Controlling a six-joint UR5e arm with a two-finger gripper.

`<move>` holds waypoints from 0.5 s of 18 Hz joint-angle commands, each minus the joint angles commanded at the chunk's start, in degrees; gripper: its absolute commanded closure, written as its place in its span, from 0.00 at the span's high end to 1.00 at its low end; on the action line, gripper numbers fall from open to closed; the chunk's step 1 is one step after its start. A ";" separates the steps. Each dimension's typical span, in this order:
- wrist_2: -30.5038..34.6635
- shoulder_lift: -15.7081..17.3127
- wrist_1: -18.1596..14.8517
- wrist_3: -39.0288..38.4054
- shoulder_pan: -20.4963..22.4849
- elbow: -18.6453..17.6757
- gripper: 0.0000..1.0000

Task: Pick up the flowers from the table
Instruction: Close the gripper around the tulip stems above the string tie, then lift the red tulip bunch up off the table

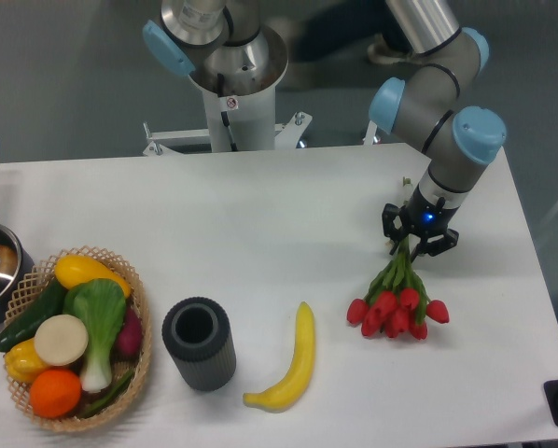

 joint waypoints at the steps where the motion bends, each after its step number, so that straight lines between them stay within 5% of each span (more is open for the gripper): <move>1: 0.00 -0.09 0.00 0.00 0.00 0.00 0.30; 9: -0.09 0.88 -0.44 0.09 0.26 0.61 0.25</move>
